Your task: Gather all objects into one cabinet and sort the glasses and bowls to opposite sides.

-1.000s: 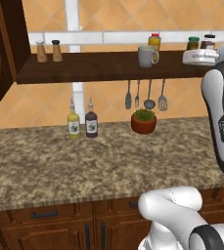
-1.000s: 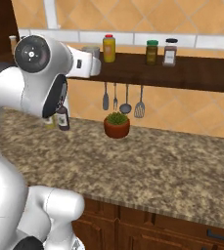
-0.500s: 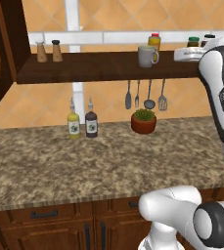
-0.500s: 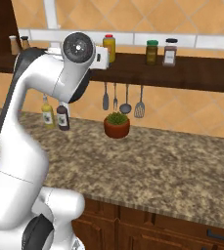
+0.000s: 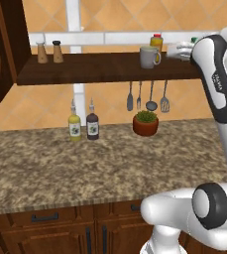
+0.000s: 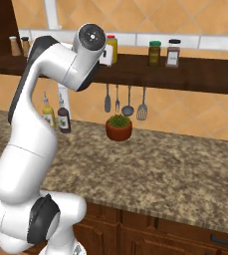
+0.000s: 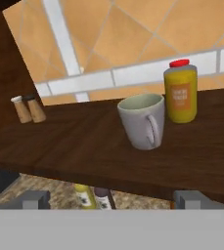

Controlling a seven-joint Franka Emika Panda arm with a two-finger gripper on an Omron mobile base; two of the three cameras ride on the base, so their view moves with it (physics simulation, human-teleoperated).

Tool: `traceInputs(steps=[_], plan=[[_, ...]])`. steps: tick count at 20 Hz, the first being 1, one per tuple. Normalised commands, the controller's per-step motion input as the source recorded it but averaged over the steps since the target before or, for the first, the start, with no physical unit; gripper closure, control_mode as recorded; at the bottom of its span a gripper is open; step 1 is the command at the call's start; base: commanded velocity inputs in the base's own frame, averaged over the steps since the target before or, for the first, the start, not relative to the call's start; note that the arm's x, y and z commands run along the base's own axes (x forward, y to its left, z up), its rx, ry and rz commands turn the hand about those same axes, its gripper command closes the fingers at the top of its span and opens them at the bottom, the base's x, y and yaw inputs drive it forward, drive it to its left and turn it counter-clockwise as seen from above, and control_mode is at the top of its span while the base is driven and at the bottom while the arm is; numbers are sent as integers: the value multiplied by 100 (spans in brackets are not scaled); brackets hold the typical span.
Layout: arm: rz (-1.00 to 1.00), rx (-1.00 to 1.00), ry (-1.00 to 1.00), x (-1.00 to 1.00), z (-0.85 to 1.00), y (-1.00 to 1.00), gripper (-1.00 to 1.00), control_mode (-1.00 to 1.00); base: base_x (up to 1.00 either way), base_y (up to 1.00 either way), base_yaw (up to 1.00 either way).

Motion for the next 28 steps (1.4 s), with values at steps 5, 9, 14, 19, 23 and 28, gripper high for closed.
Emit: traceInputs(steps=[5,9,14,19,23,28], plan=[[-6,5,4,26,-11,-5,-100,-100,0,0,0],[-3,0,0,24,-22,0,-100,-100,0,0,0],[-4,0,0,52,-9,0,-100,-100,0,0,0],[-10,0,0,52,0,0,-100,-100,0,0,0],[-11,0,0,33,0,0,-100,-100,0,0,0],[-5,0,0,24,-3,0,-100,-100,0,0,0]])
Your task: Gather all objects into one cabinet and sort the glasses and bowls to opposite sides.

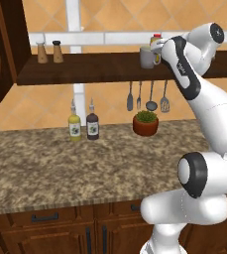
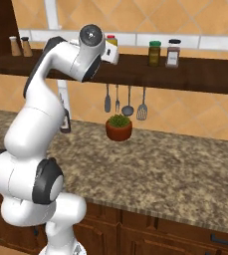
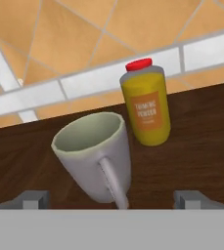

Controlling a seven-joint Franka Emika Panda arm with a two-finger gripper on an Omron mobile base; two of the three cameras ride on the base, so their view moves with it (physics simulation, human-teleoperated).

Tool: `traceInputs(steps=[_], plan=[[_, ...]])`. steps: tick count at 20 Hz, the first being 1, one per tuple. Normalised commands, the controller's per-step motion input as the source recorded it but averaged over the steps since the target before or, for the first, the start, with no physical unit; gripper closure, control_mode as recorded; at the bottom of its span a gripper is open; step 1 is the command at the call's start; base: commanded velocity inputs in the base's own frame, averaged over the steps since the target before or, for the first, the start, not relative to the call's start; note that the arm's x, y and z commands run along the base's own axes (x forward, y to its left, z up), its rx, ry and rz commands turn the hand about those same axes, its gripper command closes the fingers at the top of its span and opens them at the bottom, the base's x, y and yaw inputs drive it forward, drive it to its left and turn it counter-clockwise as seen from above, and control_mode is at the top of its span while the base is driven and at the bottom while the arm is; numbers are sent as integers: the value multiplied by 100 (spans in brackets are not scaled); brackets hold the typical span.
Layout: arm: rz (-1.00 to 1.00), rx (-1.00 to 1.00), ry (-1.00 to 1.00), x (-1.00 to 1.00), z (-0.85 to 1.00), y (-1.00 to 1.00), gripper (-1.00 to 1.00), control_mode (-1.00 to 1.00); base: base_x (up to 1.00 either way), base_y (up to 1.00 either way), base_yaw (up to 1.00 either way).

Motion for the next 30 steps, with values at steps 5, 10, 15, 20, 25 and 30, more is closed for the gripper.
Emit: traceInputs(steps=[5,10,15,20,25,30], plan=[[0,1,1,8,-14,-1,-100,-100,0,0,0],[0,6,0,14,-4,-16,-100,-100,0,0,0],[0,6,0,30,0,-19,-100,-100,0,0,0],[0,0,3,37,-4,-1,-100,-100,0,0,0],[2,0,1,38,-2,0,-100,-100,0,0,0],[0,0,0,11,0,0,-100,-100,0,0,0]])
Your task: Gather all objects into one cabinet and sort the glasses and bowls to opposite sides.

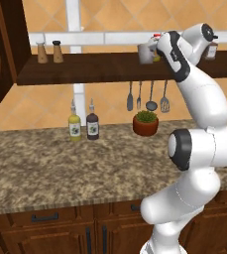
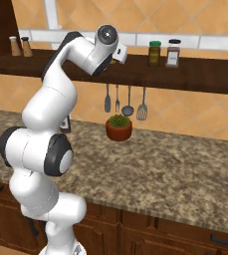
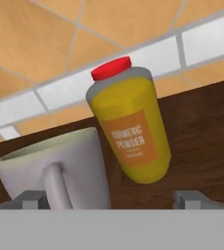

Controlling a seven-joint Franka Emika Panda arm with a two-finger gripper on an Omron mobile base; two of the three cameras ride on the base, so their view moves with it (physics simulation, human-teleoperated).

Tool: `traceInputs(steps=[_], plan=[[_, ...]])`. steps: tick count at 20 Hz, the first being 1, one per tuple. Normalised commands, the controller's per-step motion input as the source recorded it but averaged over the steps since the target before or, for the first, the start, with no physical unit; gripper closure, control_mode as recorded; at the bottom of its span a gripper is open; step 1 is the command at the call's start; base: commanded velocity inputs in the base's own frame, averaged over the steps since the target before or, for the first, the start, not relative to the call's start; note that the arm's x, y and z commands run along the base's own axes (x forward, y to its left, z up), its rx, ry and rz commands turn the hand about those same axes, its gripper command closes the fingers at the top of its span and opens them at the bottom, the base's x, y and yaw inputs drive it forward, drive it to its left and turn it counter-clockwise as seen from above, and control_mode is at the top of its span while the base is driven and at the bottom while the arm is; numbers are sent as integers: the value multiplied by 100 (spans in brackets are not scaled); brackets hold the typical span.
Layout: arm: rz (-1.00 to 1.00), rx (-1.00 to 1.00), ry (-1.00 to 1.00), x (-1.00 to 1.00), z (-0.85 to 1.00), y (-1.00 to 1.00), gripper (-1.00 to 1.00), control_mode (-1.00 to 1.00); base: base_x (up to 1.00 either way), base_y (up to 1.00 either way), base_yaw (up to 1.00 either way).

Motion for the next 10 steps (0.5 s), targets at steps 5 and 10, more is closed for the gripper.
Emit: traceInputs(steps=[5,10], plan=[[0,2,-1,-1,-1,3,-100,-100,0,0,0],[0,1,-1,-4,-14,58,100,-100,0,0,0]])
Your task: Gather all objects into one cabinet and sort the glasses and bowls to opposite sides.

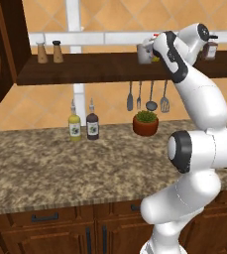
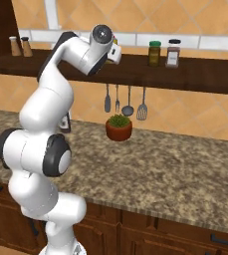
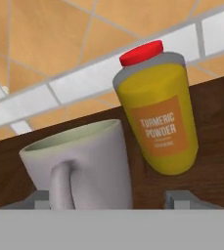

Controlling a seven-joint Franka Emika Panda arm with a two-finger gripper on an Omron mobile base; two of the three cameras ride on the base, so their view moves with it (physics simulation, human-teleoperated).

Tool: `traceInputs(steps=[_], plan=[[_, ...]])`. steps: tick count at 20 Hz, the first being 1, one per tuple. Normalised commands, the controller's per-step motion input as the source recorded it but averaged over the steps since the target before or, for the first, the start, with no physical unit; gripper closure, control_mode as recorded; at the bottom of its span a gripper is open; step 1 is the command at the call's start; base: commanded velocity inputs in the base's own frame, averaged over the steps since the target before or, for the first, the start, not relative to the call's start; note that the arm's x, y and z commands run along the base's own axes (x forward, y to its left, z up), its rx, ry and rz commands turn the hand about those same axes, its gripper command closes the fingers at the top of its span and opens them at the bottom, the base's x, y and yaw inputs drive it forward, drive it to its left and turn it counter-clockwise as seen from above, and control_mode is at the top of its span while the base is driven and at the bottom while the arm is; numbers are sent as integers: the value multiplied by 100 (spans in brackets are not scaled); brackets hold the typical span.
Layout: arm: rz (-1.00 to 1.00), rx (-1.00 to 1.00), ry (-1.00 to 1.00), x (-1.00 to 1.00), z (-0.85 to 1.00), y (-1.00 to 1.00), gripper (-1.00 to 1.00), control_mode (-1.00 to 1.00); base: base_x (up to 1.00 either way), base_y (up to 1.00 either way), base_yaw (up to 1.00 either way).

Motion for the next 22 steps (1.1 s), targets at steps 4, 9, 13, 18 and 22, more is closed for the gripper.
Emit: traceInputs(steps=[4,9,13,18,22], plan=[[0,0,0,0,-5,16,100,-100,0,0,0],[0,0,-1,-11,0,1,100,-100,0,0,0],[0,0,-4,-37,5,0,100,-100,0,0,0],[0,0,-5,-44,1,0,100,-100,0,0,0],[0,-2,-9,-67,7,3,100,-100,0,0,0]])
